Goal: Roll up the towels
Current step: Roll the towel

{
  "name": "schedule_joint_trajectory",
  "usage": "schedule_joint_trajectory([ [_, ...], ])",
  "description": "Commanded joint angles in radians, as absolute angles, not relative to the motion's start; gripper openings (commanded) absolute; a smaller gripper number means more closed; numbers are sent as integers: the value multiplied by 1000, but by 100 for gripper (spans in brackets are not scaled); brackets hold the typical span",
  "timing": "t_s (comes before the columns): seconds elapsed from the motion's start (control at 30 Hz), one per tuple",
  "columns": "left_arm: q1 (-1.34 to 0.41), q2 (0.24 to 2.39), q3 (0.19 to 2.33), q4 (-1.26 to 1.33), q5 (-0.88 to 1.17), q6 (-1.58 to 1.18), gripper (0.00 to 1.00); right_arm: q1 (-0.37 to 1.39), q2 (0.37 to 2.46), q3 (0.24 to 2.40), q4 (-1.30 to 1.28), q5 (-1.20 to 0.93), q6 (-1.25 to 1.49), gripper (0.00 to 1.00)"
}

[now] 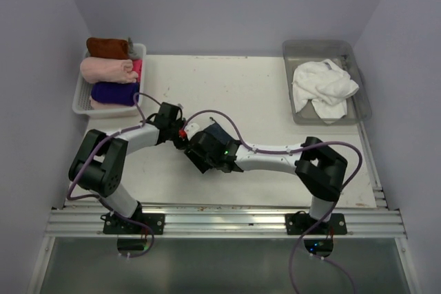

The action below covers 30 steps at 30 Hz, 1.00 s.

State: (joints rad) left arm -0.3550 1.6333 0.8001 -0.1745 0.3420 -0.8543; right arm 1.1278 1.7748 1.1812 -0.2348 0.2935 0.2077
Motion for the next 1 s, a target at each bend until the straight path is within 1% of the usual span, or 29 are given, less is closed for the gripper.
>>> schedule_joint_trajectory([
  [0.0, -357, 1594, 828, -190, 331, -868, 0, 1124, 1836, 1215, -259, 405, 158, 58],
  [0.1, -357, 1591, 827, -195, 328, -868, 0, 1124, 1841, 1200, -239, 405, 158, 50],
  [0.13, -357, 1591, 825, -198, 327, -868, 0, 1124, 1839, 1192, -233, 406, 158, 42],
  [0.2, -357, 1586, 824, -198, 328, -868, 0, 1123, 1836, 1184, -227, 408, 167, 29],
  [0.23, -357, 1583, 824, -196, 328, -870, 3, 1123, 1836, 1180, -222, 407, 172, 24],
  [0.27, -357, 1580, 824, -199, 327, -870, 8, 1118, 1835, 1177, -219, 403, 179, 14],
  [0.3, -356, 1577, 822, -202, 322, -871, 22, 1112, 1829, 1174, -219, 396, 186, 10],
  [0.37, -357, 1568, 822, -206, 319, -870, 38, 1095, 1815, 1157, -195, 332, 207, 1],
  [0.4, -357, 1553, 819, -206, 313, -867, 46, 1076, 1798, 1146, -183, 302, 215, 0],
  [0.43, -356, 1545, 818, -206, 310, -865, 61, 1065, 1786, 1125, -170, 275, 224, 0],
  [0.5, -356, 1523, 812, -204, 295, -864, 75, 1028, 1764, 1109, -141, 172, 251, 0],
  [0.63, -356, 1511, 787, -183, 305, -870, 79, 963, 1737, 1063, -97, 14, 304, 0],
  [0.87, -356, 1539, 765, -126, 344, -879, 80, 856, 1741, 1006, -6, -277, 420, 0],
  [0.97, -356, 1551, 765, -118, 353, -877, 80, 812, 1767, 980, 90, -388, 487, 0],
])
